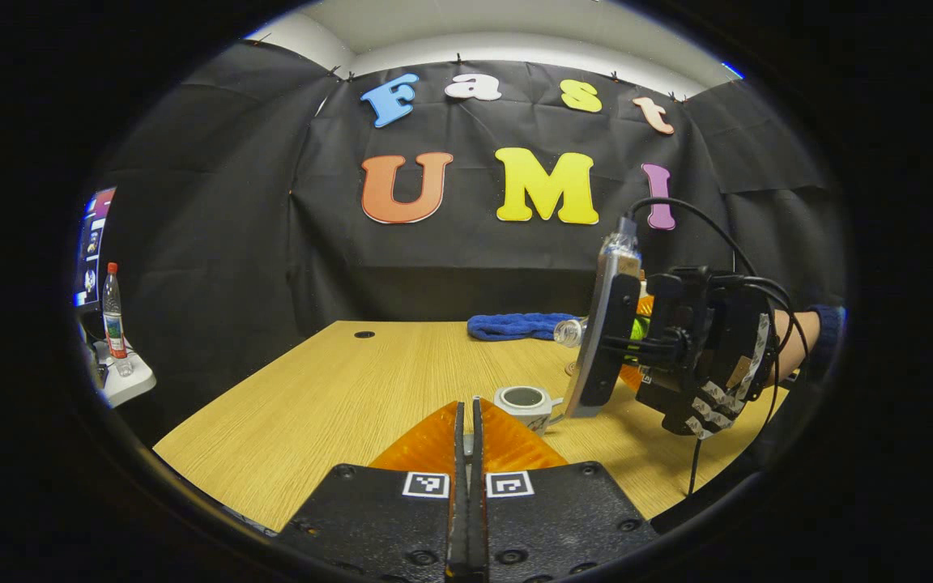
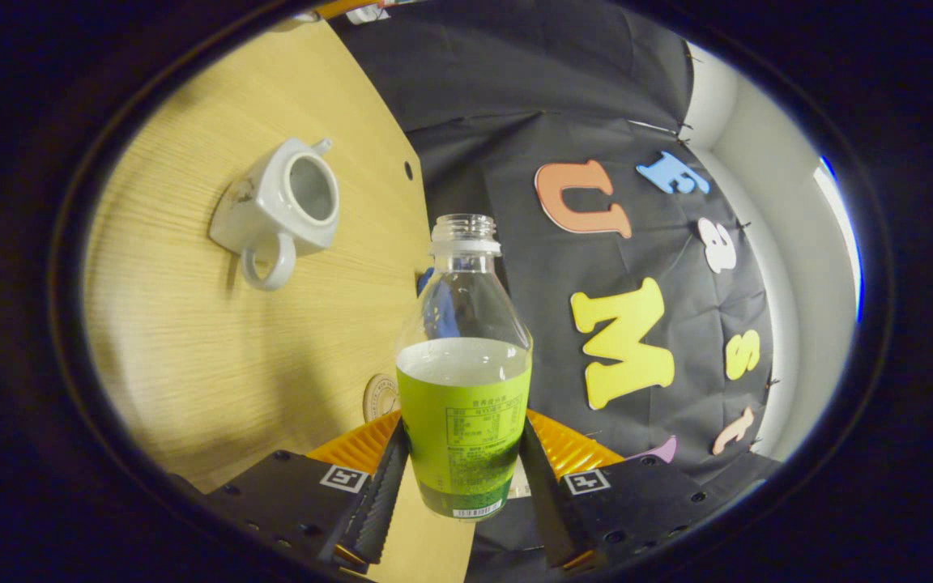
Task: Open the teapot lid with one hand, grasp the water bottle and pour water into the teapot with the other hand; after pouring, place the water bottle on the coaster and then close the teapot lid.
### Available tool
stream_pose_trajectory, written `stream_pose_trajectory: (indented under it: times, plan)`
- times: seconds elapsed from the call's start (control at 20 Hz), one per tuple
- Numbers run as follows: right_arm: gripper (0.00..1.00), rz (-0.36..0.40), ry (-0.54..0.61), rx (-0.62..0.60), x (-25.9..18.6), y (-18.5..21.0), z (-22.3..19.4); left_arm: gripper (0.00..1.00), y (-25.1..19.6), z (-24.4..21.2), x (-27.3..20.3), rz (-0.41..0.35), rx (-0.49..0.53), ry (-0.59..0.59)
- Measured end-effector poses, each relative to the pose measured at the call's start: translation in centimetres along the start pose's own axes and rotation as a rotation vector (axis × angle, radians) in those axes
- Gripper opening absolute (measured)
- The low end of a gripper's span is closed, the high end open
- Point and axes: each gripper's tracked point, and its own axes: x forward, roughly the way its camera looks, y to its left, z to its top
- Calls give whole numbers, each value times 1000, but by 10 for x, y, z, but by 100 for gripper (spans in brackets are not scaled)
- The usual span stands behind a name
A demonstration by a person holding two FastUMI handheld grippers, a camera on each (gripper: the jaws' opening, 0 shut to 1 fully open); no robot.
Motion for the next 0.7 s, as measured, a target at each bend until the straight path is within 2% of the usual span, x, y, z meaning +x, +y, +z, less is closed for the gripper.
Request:
stream_pose_trajectory:
  times: [0.7]
  plan:
    - [72, -117, -102, -404, -2, -10, 36, 3, 1, -10, 0, -9, 5, 16]
